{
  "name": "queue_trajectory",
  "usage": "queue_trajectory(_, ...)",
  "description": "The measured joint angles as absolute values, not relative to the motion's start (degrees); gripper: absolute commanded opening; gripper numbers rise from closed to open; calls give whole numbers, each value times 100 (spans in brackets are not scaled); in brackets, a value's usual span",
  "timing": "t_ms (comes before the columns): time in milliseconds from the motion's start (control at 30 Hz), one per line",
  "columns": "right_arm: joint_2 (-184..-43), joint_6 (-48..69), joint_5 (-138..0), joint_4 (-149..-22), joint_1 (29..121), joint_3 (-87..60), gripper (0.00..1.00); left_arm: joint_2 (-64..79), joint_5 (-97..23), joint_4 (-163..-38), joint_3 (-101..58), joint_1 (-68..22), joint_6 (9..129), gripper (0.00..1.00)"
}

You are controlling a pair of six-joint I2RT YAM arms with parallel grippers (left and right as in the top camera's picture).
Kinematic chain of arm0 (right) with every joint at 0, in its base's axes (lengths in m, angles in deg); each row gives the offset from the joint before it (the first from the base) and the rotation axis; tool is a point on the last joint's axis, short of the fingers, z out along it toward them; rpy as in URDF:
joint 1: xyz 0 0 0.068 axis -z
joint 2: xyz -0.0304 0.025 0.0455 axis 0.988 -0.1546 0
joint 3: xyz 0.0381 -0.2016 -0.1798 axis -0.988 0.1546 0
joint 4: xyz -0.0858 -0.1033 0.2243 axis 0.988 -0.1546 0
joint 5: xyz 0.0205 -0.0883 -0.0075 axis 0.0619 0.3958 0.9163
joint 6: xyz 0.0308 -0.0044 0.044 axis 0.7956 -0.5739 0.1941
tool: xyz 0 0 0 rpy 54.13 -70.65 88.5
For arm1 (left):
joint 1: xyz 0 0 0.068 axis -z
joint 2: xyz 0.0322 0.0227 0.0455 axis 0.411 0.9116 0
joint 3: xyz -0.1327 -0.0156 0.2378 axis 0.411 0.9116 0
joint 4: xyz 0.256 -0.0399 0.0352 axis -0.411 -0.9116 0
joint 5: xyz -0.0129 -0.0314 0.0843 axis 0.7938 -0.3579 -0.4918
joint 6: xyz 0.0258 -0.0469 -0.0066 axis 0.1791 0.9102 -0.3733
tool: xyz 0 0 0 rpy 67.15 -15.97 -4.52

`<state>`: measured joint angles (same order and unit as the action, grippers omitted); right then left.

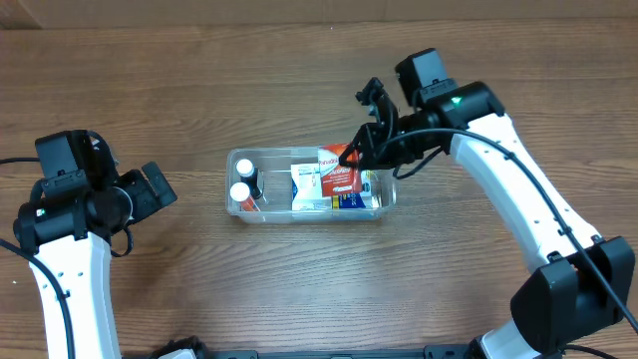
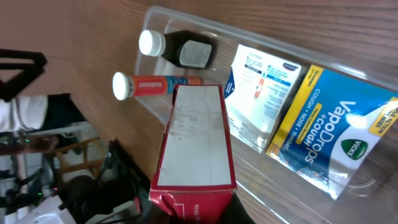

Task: Pack container
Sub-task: 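Lower the red box into the container and release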

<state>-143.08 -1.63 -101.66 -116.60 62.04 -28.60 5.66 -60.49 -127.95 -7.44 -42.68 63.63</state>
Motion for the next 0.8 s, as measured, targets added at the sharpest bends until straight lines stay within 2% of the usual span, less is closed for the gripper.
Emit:
queue_trajectory(167,-14463,-534,-10870,-11553,6591,-2580,4,566,-6049,-12797,-744,-4268,6363,100)
queue_trajectory(333,-14640,-867,-11399,-11269,6606,-1953,4,566,-6049,-12797,-744,-4268,6363,100)
queue_trajectory(567,-14640,-1129,-11650,-11186,6608,-1924,6,566,-6049,-12795,-744,-4268,6363,100)
queue_trajectory(600,-14640,-1133,-11635,-11192,6608,-1924,20,566,-6049,-12797,-744,-4268,6363,100)
queue_trajectory(633,-14640,-1135,-11604,-11212,6608,-1924,24,566,-6049,-12797,-744,-4268,6363,100)
queue_trajectory(667,-14640,-1125,-11574,-11240,6608,-1924,33,566,-6049,-12797,-744,-4268,6363,100)
queue_trajectory(733,-14640,-1175,-11475,-11271,6608,-1922,84,566,-6049,-12799,-744,-4268,6363,100)
queue_trajectory(800,-14640,-1164,-11392,-11315,6608,-1922,84,566,-6049,-12799,-744,-4268,6363,100)
